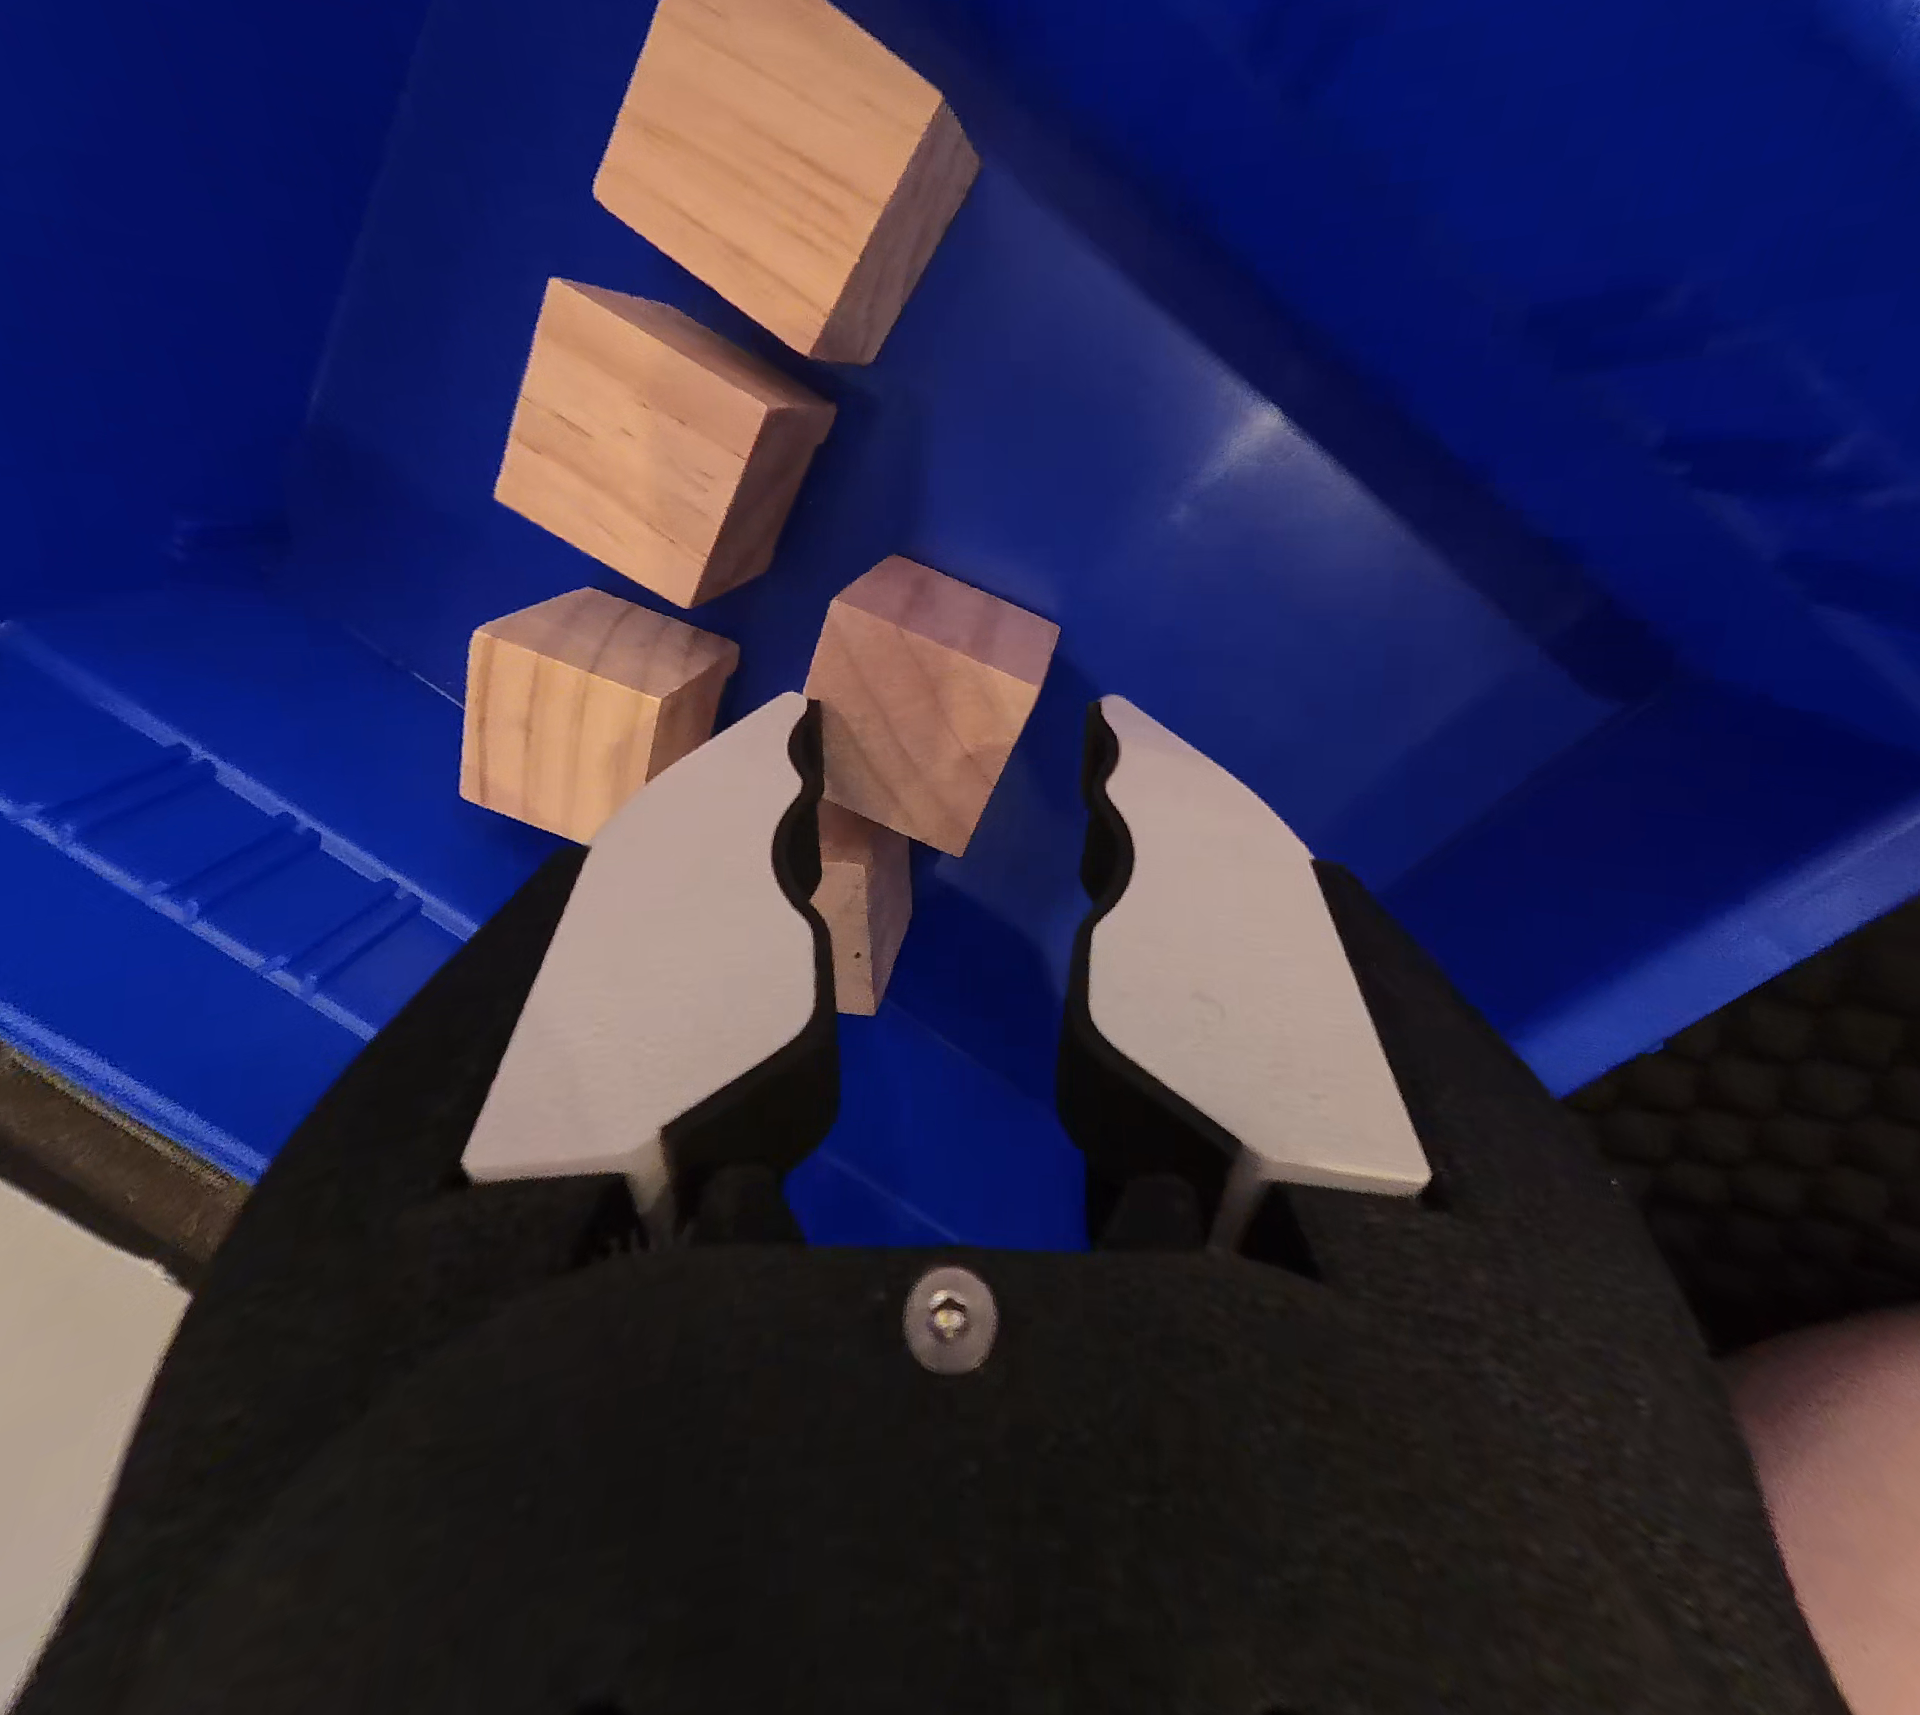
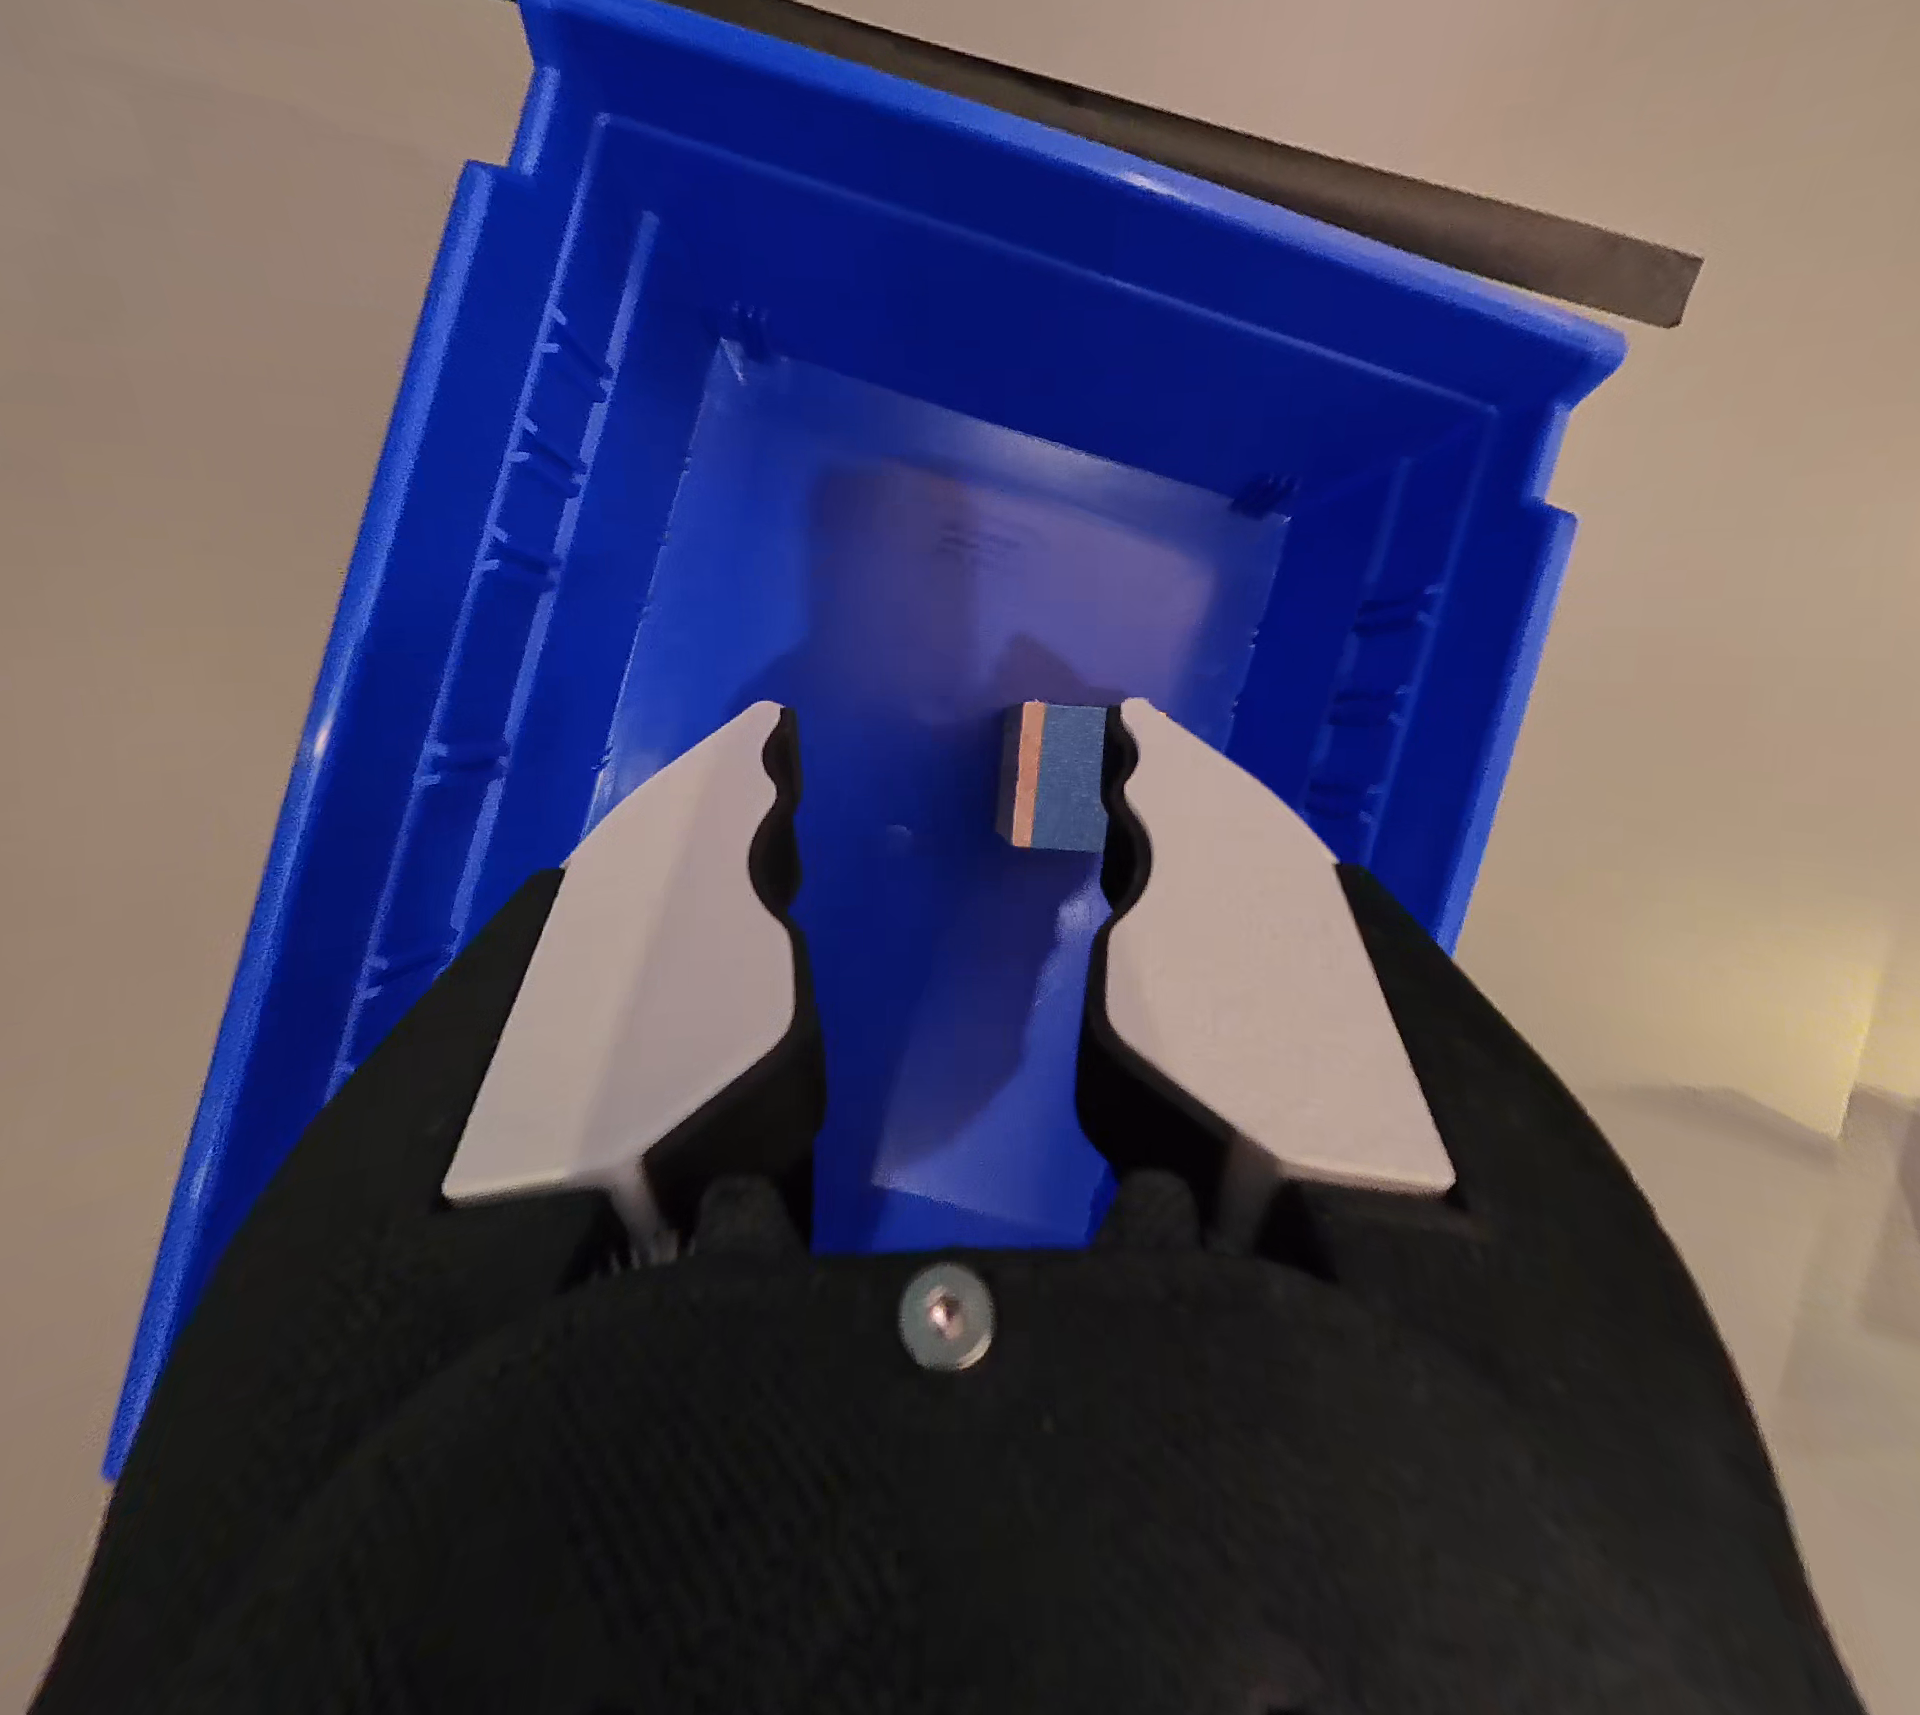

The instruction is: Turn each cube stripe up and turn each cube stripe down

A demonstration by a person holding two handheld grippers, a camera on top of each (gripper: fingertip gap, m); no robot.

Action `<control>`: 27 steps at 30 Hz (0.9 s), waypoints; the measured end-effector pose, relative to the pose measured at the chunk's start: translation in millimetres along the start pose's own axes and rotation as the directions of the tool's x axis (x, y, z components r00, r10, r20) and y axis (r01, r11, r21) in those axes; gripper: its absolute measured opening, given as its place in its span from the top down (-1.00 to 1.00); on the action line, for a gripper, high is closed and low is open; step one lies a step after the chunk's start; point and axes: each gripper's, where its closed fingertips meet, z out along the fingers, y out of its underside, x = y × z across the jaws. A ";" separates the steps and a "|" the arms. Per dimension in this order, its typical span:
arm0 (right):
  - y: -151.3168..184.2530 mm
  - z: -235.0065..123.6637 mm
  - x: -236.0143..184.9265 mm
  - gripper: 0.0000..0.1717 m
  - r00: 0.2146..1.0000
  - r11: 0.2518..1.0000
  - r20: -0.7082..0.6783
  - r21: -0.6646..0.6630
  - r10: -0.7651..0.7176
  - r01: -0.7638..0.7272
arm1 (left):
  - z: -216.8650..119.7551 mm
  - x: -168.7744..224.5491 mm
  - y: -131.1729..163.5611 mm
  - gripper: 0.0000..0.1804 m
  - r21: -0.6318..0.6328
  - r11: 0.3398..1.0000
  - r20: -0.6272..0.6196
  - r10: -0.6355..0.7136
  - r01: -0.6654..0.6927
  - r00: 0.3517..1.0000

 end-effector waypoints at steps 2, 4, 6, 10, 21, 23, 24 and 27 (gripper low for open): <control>-2.5 -5.3 -2.4 0.33 1.000 1.000 -0.006 0.014 -0.012 0.012 | 0.1 -0.7 0.2 0.48 0.008 1.000 0.003 0.009 -0.009 1.000; -5.5 -9.9 -5.7 0.33 1.000 0.999 -0.009 0.029 -0.023 0.023 | -0.6 -1.5 1.3 0.49 0.008 1.000 0.005 0.011 -0.011 1.000; -7.6 -12.6 -9.5 0.33 0.999 0.999 -0.006 0.039 -0.034 0.035 | -0.1 -5.2 2.1 0.49 0.011 1.000 0.023 0.014 -0.015 1.000; -7.9 -11.7 -13.8 0.33 0.999 0.998 -0.001 0.033 -0.049 0.049 | 5.7 -5.2 2.3 0.48 0.012 0.999 0.012 0.032 -0.032 0.999; -13.2 -15.2 -17.1 0.34 0.997 0.996 -0.027 0.049 -0.078 0.079 | -24.7 -26.0 -3.2 0.47 0.049 0.998 0.187 0.020 -0.029 0.982; -25.0 -27.7 -18.8 0.35 0.993 0.989 -0.070 0.114 -0.092 0.099 | -59.5 -35.8 -19.8 0.47 0.185 0.983 0.271 -0.069 0.018 0.960; -33.5 -37.0 -19.9 0.36 0.988 0.980 -0.112 0.161 -0.104 0.121 | -79.2 -36.7 -33.0 0.47 0.286 0.958 0.290 -0.106 0.020 0.951; -69.2 -75.4 -41.1 0.37 0.942 0.894 -0.279 0.349 -0.188 0.281 | -136.6 -14.2 -79.2 0.47 0.586 0.810 0.204 -0.166 0.016 0.965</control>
